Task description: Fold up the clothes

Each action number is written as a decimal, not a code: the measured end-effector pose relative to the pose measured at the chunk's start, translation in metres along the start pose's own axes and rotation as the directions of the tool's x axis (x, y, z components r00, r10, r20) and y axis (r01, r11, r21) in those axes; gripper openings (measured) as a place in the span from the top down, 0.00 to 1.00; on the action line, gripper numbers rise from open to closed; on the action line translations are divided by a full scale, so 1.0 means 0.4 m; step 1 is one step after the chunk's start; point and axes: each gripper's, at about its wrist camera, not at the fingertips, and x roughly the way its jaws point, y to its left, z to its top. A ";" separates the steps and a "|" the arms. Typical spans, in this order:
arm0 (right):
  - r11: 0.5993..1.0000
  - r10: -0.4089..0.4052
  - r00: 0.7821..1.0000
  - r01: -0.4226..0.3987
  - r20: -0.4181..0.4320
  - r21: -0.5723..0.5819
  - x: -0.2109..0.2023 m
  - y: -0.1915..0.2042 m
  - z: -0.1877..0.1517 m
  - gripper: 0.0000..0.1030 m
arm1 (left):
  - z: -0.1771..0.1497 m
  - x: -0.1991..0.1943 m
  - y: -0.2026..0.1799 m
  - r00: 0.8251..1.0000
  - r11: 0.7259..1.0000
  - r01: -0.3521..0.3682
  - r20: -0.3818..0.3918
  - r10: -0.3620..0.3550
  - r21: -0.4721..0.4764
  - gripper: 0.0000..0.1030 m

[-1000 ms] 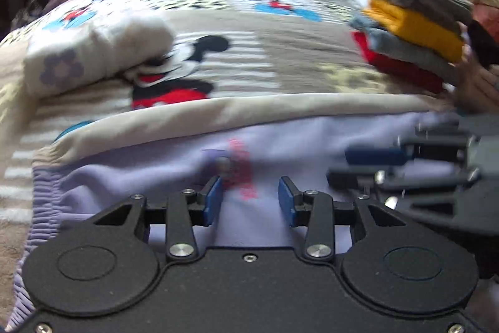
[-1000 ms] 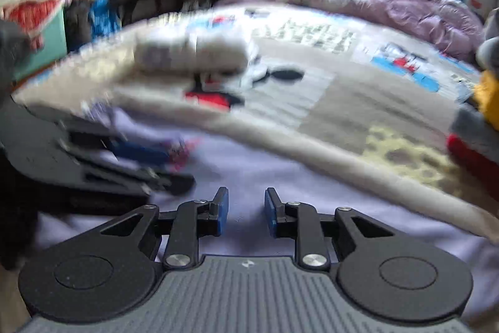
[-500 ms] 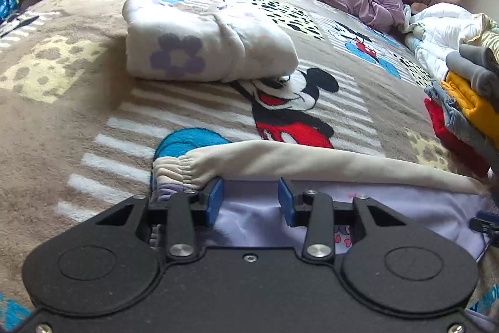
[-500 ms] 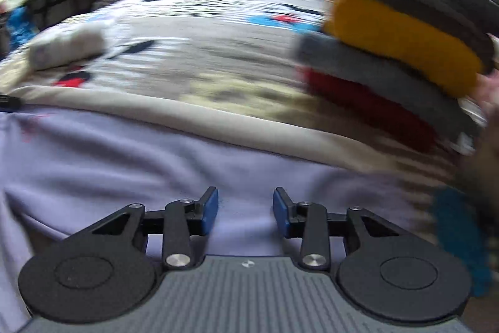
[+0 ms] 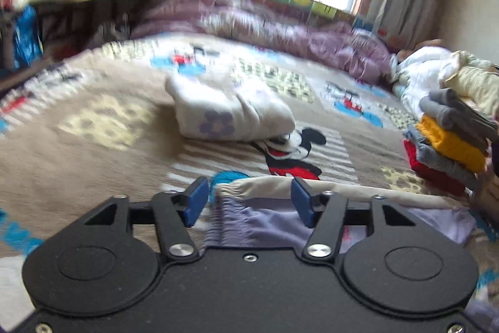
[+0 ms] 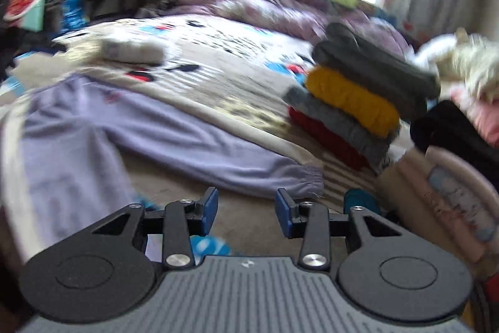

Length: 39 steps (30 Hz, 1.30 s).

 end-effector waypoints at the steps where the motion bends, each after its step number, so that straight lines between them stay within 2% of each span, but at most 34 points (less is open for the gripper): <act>1: 0.999 0.009 1.000 -0.008 0.011 -0.035 -0.033 0.019 -0.010 0.57 | -0.010 -0.030 0.004 1.000 1.000 -0.002 0.016 0.002 0.016 0.41; 6: 0.976 0.025 0.999 -0.020 0.021 -0.217 -0.153 0.110 -0.076 0.56 | -0.058 -0.114 -0.015 1.000 0.984 -0.025 0.009 0.023 0.178 0.40; 9: 0.946 0.038 0.999 -0.036 0.000 -0.323 -0.190 0.158 -0.124 0.56 | -0.086 -0.149 -0.050 1.000 0.938 -0.024 0.000 0.026 0.346 0.40; 10: 0.934 0.037 0.999 -0.037 -0.007 -0.356 -0.200 0.172 -0.139 0.56 | -0.096 -0.161 -0.063 1.000 0.912 -0.024 0.001 0.026 0.410 0.40; 12: 0.915 0.034 0.999 -0.041 -0.025 -0.401 -0.217 0.195 -0.167 0.56 | -0.122 -0.180 -0.084 1.000 0.831 -0.028 0.006 0.030 0.556 0.40; 15: 0.893 0.025 0.998 -0.051 -0.065 -0.447 -0.229 0.221 -0.203 0.55 | -0.173 -0.199 -0.098 0.999 0.669 -0.034 0.005 0.046 0.742 0.40; 17: 0.880 0.023 0.994 -0.069 -0.103 -0.470 -0.230 0.239 -0.226 0.55 | -0.205 -0.200 -0.096 0.999 0.576 -0.028 -0.004 0.054 0.817 0.40; 19: 0.858 0.021 0.992 -0.082 -0.124 -0.507 -0.221 0.264 -0.249 0.55 | -0.231 -0.195 -0.094 0.998 0.502 -0.026 -0.010 0.068 0.864 0.40; 22: 0.819 0.007 0.987 -0.097 -0.158 -0.565 -0.197 0.300 -0.282 0.55 | -0.268 -0.187 -0.088 0.997 0.419 -0.022 -0.013 0.078 0.908 0.40; 27: 0.739 -0.046 0.974 -0.116 -0.221 -0.663 -0.133 0.353 -0.338 0.57 | -0.327 -0.164 -0.083 0.996 0.312 0.005 -0.031 0.079 0.950 0.40; 30: 0.711 -0.093 0.970 -0.093 -0.224 -0.697 -0.099 0.362 -0.367 0.58 | -0.358 -0.145 -0.077 0.996 0.215 0.004 -0.024 0.088 0.976 0.40; 32: 0.716 -0.099 0.973 -0.075 -0.208 -0.694 -0.095 0.362 -0.371 0.58 | -0.373 -0.129 -0.071 0.996 0.157 -0.004 -0.011 0.093 0.988 0.40; 36: 0.737 -0.095 0.979 -0.051 -0.178 -0.674 -0.091 0.352 -0.369 0.69 | -0.379 -0.099 -0.060 0.996 0.075 -0.033 0.027 0.087 0.997 0.40; 39: 0.769 -0.083 0.984 -0.038 -0.158 -0.638 -0.091 0.334 -0.356 0.77 | -0.382 -0.078 -0.054 0.997 0.003 -0.039 0.039 0.070 0.999 0.41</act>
